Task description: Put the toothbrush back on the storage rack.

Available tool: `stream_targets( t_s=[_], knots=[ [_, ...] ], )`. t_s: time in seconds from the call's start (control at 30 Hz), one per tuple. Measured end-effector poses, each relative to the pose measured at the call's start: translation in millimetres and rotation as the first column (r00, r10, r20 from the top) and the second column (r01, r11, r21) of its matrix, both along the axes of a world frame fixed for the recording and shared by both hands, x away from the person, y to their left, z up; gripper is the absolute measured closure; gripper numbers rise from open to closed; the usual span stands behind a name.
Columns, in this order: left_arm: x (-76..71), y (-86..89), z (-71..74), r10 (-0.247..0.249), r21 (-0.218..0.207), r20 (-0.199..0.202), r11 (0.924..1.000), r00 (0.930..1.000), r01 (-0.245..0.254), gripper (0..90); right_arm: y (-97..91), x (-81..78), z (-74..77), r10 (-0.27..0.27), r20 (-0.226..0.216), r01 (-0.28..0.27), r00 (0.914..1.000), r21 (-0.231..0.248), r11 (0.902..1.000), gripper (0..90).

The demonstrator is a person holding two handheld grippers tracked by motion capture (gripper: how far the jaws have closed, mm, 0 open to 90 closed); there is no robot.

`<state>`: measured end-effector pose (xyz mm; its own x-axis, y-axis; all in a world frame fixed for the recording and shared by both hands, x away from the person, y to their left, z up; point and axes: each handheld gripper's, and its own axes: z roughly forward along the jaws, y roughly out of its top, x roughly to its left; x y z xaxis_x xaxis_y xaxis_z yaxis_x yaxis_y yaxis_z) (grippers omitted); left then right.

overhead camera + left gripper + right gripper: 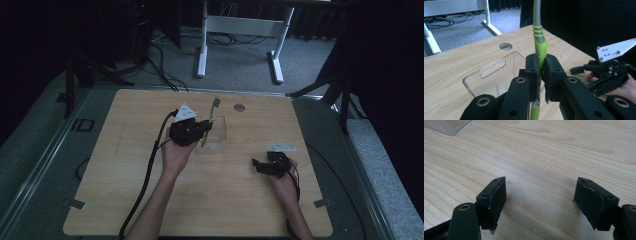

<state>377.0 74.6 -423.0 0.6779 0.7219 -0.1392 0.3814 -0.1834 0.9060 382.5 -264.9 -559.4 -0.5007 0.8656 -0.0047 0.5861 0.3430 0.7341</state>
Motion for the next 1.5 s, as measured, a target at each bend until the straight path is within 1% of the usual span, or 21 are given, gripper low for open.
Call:
stream_targets(
  t_s=[0.13,0.33,0.53,0.67,0.9,1.17,1.4,1.5],
  knots=[
    [0.9,0.6,-0.6,0.002,-0.001,0.012,1.0,0.9999,-0.002,82.1,0.0,0.0,0.0,0.0,0.0,0.0,1.0,0.0,1.0,25.7],
    [3.6,0.7,-1.5,0.005,-0.021,0.028,0.9998,0.9996,-0.005,82.1,0.1,-0.1,0.0,-0.001,-0.001,0.001,1.0,0.001,1.0,25.7],
    [6.4,0.6,-2.7,0.012,-0.025,0.038,0.9996,0.9992,-0.011,82.1,0.1,-0.1,0.0,-0.001,-0.001,0.001,1.0,0.001,1.0,25.7],
    [8.9,1.2,-3.1,0.012,-0.031,0.037,0.9995,0.9992,-0.011,82.1,0.1,-0.1,0.0,-0.001,-0.002,0.001,1.0,0.001,1.0,25.7],
    [13.8,1.4,-6.1,0.023,-0.025,0.033,0.9994,0.9992,-0.022,82.2,0.1,-0.1,0.0,-0.001,-0.001,0.001,1.0,0.001,1.0,25.7],
    [17.2,0.1,-9.8,0.025,-0.017,0.056,0.9996,0.9981,-0.024,82.2,0.1,-0.1,0.0,-0.001,-0.001,0.001,1.0,0.001,1.0,25.7],
    [21.0,-0.4,-14.1,0.03,-0.003,0.064,0.9995,0.9975,-0.03,82.1,0.0,-0.1,0.0,0.0,-0.002,0.0,1.0,0.001,1.0,25.6],
    [23.1,-0.4,-16.1,0.033,-0.002,0.06,0.9995,0.9977,-0.033,82.1,0.1,-0.1,0.0,-0.001,-0.002,0.001,1.0,0.001,1.0,25.7]
  ],
)
